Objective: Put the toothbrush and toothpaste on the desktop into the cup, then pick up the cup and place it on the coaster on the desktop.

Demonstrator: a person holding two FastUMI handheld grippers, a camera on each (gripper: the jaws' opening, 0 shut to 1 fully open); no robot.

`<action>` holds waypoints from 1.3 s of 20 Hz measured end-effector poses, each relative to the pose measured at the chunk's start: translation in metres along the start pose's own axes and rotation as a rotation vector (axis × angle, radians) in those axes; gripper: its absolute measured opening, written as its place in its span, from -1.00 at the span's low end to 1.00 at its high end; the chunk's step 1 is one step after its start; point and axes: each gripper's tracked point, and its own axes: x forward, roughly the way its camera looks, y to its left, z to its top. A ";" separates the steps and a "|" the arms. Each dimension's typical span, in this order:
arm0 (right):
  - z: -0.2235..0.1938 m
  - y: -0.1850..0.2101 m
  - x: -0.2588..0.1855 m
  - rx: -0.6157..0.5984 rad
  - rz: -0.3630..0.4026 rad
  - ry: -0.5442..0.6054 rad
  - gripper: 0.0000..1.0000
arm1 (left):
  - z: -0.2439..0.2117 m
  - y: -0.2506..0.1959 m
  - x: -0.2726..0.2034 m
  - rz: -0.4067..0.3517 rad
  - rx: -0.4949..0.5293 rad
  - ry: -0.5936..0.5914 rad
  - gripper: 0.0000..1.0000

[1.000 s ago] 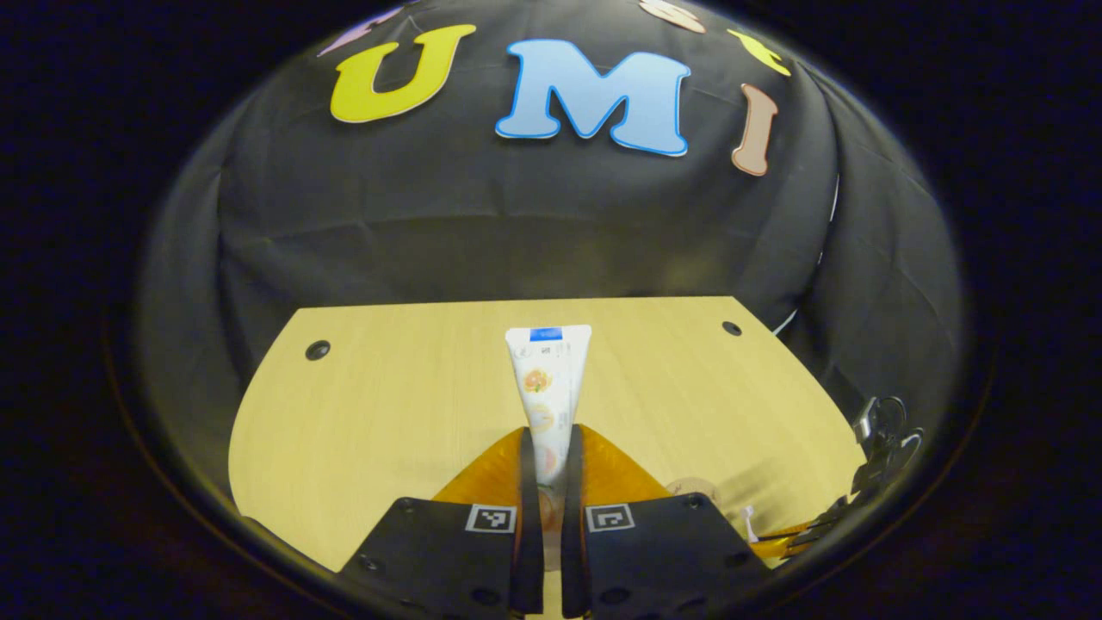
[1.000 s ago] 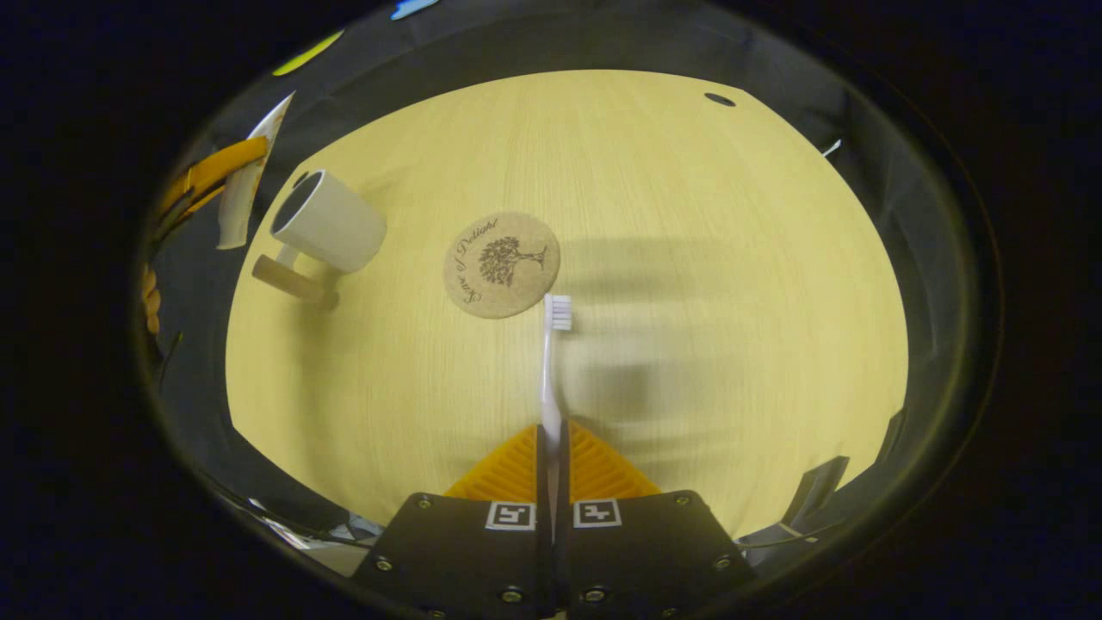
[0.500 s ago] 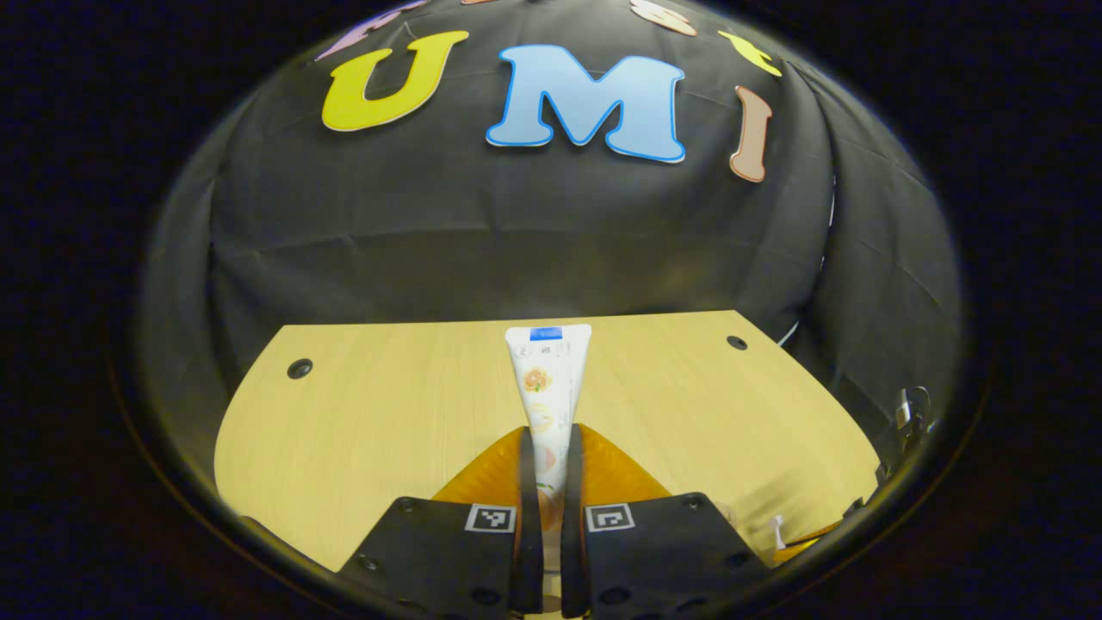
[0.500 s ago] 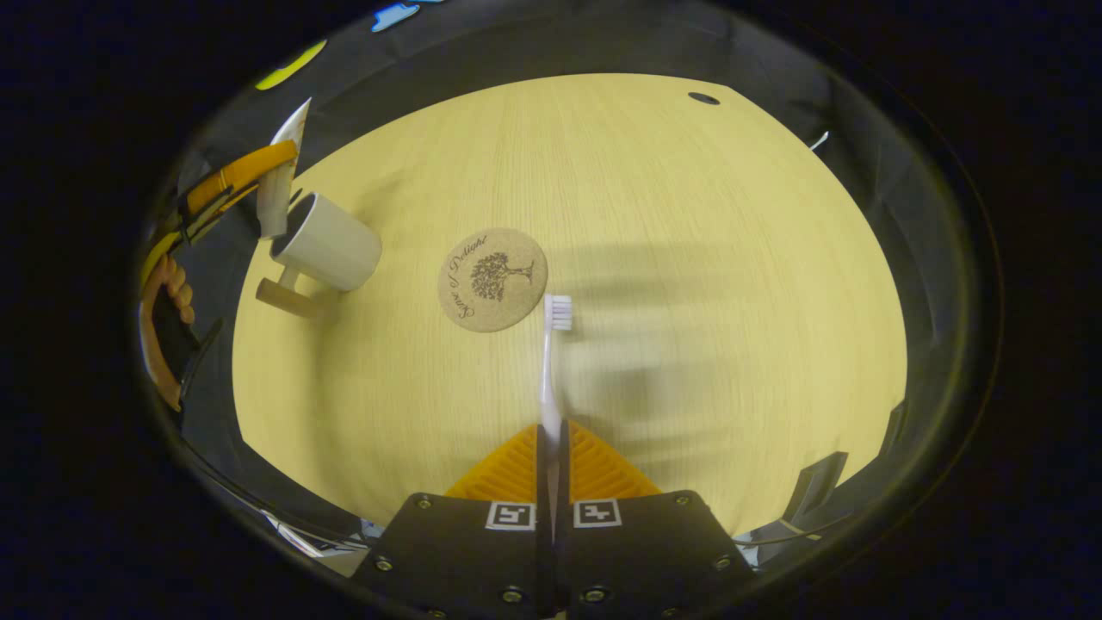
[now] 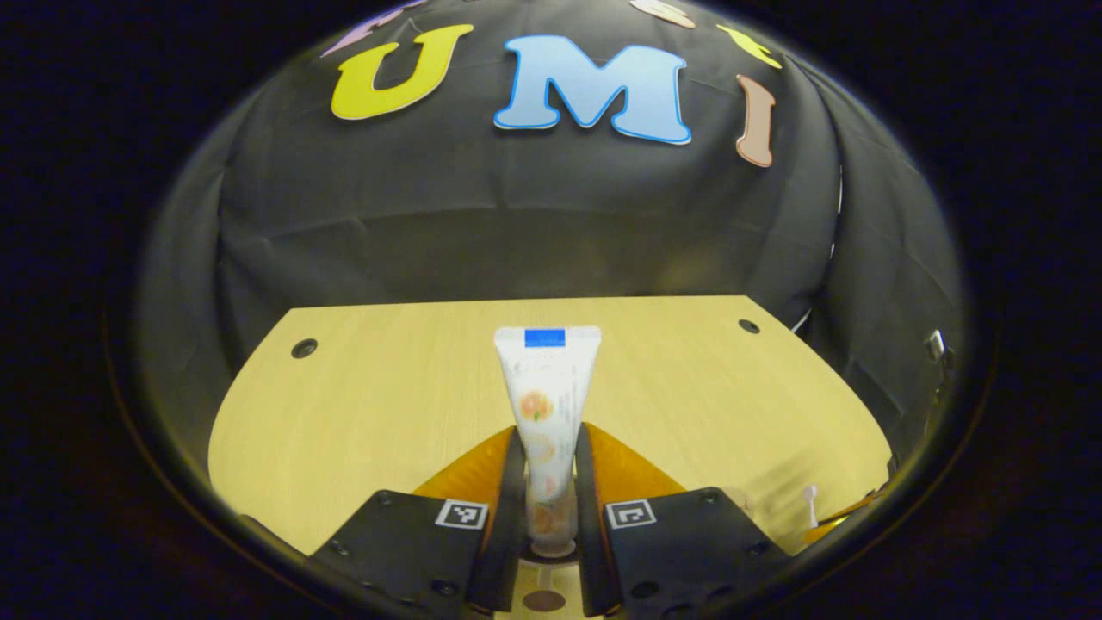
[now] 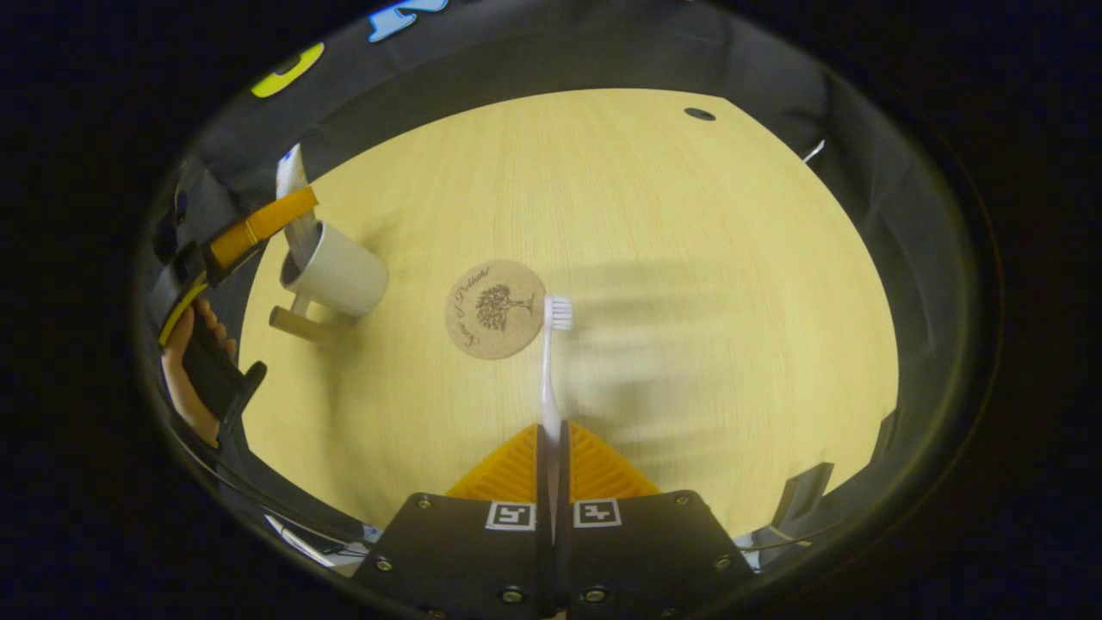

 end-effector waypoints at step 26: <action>0.163 0.141 -0.020 -0.009 0.167 -0.256 -0.96 | -0.025 0.050 -0.089 0.083 0.016 -0.014 0.14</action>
